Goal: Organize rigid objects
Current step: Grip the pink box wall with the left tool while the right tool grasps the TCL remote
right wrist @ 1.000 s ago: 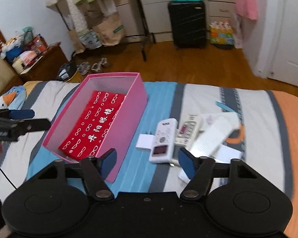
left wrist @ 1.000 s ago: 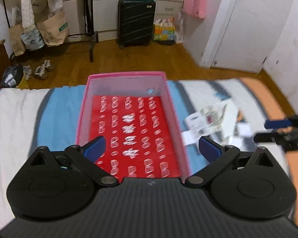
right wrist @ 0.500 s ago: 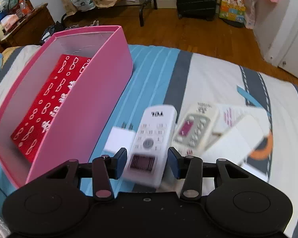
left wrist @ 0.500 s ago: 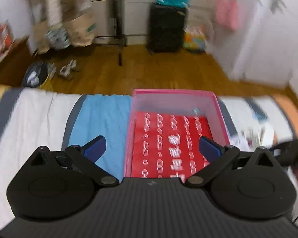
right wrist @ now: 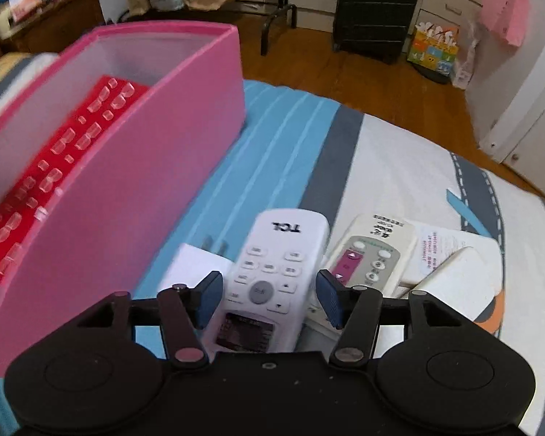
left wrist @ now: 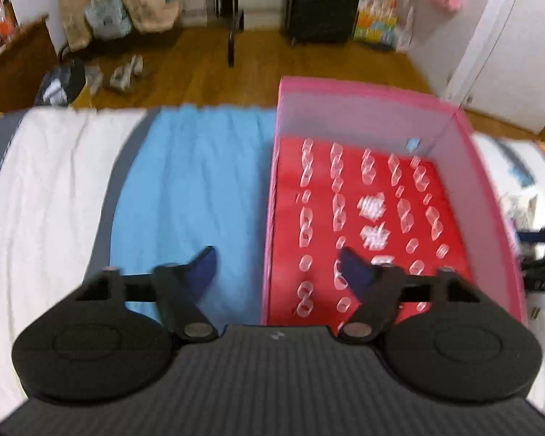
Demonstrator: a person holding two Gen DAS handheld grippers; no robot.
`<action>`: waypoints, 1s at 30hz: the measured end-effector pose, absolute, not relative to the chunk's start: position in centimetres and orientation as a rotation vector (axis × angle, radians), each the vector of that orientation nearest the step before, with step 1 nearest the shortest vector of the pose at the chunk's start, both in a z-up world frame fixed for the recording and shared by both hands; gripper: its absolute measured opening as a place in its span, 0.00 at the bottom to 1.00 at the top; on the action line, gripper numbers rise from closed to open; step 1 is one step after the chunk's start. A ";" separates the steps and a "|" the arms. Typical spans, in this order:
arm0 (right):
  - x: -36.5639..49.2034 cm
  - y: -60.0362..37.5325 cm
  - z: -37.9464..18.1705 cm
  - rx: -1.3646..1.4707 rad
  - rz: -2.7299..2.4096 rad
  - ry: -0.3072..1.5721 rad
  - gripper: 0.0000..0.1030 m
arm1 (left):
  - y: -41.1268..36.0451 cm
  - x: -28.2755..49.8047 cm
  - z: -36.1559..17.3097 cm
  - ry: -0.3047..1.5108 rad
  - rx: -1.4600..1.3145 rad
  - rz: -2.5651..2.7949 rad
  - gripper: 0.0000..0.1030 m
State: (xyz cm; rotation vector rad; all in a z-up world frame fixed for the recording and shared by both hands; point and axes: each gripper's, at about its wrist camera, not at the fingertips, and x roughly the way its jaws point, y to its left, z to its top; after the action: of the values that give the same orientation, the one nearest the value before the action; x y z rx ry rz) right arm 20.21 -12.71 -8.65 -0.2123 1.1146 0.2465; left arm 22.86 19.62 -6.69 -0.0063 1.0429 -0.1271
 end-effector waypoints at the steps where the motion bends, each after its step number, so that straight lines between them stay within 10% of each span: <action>1: 20.2 -12.6 -8.7 -0.224 0.253 1.110 0.62 | 19.6 22.8 -7.2 1.054 0.018 -0.111 0.55; 9: 20.0 -11.4 -9.1 -0.273 0.260 1.106 0.73 | 20.2 22.9 -9.5 1.084 -0.012 -0.115 0.04; 30: 19.3 -10.2 -9.7 -0.124 0.189 1.220 0.66 | 20.5 22.2 -9.8 1.046 -0.055 -0.115 0.03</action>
State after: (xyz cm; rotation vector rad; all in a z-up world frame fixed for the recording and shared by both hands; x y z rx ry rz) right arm 19.29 -10.22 -9.72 -0.1244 1.2203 0.1893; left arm 22.18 20.48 -9.81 -0.0550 1.0460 -0.1149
